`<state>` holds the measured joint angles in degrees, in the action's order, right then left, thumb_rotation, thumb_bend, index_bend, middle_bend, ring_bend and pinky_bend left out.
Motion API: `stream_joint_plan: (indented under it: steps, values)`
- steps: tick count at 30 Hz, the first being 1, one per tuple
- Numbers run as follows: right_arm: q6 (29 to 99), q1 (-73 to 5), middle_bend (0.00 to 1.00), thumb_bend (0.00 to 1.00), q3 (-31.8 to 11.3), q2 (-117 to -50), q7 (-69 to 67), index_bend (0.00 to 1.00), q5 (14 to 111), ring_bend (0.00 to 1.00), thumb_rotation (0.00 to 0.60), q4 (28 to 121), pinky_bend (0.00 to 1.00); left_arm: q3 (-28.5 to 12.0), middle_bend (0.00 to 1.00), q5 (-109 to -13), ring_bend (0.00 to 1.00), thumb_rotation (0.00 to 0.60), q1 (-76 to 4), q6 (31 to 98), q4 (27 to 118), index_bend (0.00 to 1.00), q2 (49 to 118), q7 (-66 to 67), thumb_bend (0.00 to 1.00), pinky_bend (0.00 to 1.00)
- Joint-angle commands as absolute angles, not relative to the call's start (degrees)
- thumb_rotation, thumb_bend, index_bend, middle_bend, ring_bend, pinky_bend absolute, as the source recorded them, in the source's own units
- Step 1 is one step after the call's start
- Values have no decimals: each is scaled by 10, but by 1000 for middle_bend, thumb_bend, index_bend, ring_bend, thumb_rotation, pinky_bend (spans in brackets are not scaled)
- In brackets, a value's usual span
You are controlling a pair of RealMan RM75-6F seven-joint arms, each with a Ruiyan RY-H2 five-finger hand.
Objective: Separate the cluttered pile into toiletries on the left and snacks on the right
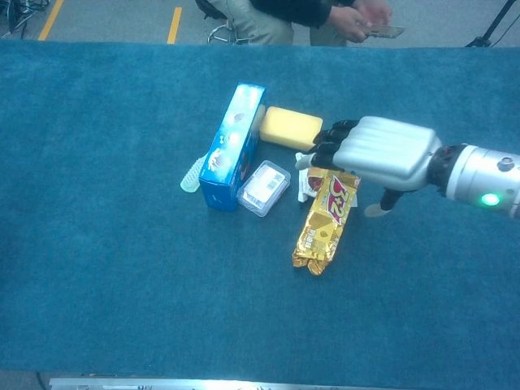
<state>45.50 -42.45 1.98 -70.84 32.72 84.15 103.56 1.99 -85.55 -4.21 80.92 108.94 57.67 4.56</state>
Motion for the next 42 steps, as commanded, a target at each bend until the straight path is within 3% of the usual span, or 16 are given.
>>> stream_joint_plan:
  steps: [1,12,19,24,32,42]
  values:
    - [443,-433,202,0,18,-720,349,150,829,106,600,1032,143,20,77,-856,38,600,-42,810,1090,83,575,43,264,85]
    - [422,-446,203,0,21,-746,402,158,777,106,600,1012,143,22,75,-858,37,600,-37,812,1089,83,571,29,264,85]
    - [430,-444,292,0,20,-781,419,360,727,187,600,965,152,23,72,-861,36,600,-35,815,1088,83,571,21,264,85]
    - [449,-437,343,0,14,-800,407,438,706,301,600,931,260,24,71,-862,36,600,-34,816,1087,83,570,18,264,85]
    - [484,-416,355,0,8,-785,357,457,703,352,600,916,340,24,71,-861,36,600,-35,811,1085,83,571,17,264,85]
    - [506,-388,355,0,6,-754,306,457,682,353,600,877,348,23,64,-861,36,600,-42,798,1085,82,575,19,264,85]
